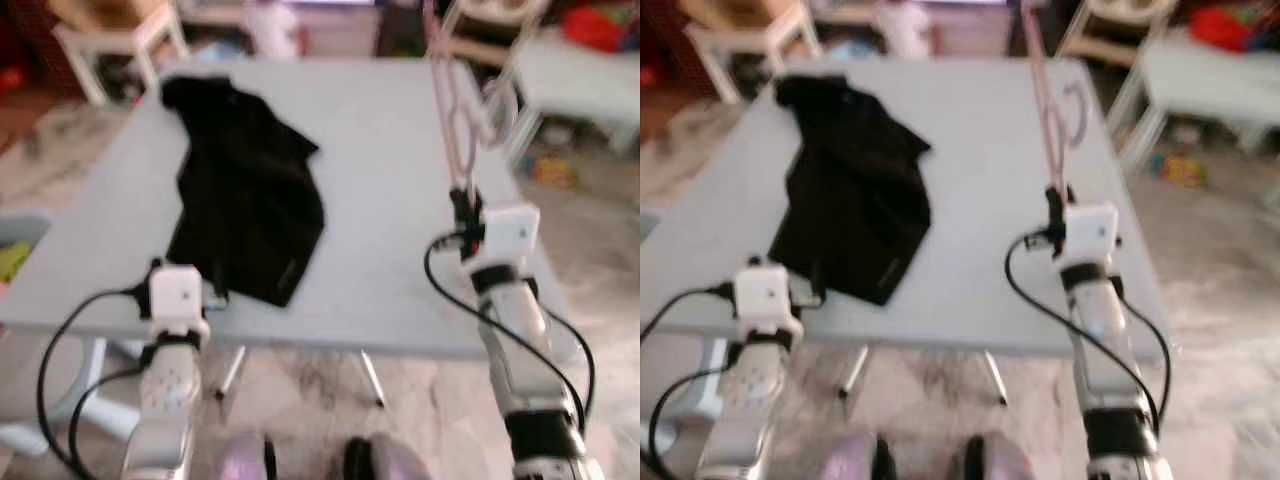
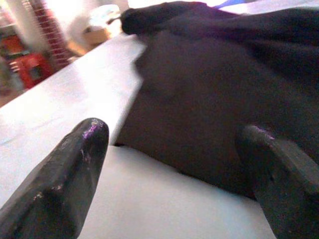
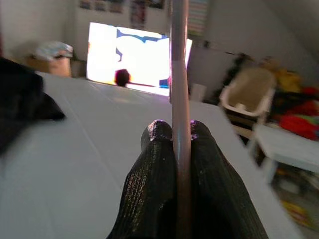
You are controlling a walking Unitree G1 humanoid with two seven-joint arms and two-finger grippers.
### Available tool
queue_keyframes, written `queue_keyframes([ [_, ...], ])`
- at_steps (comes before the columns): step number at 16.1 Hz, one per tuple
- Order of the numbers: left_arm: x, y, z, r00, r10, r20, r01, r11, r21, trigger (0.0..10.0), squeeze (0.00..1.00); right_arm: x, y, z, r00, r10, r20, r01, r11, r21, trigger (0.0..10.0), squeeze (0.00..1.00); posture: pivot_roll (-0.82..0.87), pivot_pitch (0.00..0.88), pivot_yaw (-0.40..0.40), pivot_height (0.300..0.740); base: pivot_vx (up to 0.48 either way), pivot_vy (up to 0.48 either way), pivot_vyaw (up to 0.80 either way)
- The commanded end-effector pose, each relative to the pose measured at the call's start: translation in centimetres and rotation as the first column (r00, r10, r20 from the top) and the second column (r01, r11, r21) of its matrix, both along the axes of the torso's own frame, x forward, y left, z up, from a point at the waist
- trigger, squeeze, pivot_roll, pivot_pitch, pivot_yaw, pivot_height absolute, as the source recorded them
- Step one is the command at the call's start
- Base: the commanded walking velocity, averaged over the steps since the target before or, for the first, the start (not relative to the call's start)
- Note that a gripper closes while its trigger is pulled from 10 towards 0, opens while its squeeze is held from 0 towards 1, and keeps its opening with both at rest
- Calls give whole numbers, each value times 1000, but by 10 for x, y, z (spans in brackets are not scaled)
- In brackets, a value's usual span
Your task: Hang hanger
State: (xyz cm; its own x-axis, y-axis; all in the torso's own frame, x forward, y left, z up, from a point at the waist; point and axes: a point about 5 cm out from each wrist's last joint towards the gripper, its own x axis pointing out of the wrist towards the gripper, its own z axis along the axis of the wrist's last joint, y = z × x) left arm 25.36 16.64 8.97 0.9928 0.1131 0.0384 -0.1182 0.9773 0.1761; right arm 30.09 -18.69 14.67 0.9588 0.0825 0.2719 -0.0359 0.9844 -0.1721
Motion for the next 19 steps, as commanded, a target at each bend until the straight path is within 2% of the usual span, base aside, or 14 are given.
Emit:
queue_keyframes([
  [1,0,4,3,1000,9,4,-9,1000,14,10000,0,0,2,0,1000,11,-3,-11,1000,9,10000,0,31,111,-5,740,-274,0,0],
  [5,0,1,3,1000,10,1,-10,1000,2,10000,0,-3,8,-5,999,25,-27,-24,1000,7,10000,0,29,111,-6,740,-137,0,0],
  [6,1,1,2,1000,10,-10,-10,1000,-24,10000,0,-3,9,-6,999,28,-31,-27,1000,8,10000,0,29,114,-5,740,0,0,0],
  [12,1,-1,0,1000,-3,-24,2,999,-39,10000,0,-4,10,-7,998,41,-49,-41,999,-4,10000,0,23,132,-10,740,0,460,0],
  [15,6,1,5,1000,13,-15,-14,998,-57,10000,0,-4,15,-10,996,55,-66,-55,998,6,10000,0,34,140,-21,740,0,480,0],
  [19,3,0,5,1000,-10,-24,9,999,-51,10000,0,-2,16,-12,996,55,-73,-54,998,8,10000,0,40,149,-12,740,0,480,0],
])
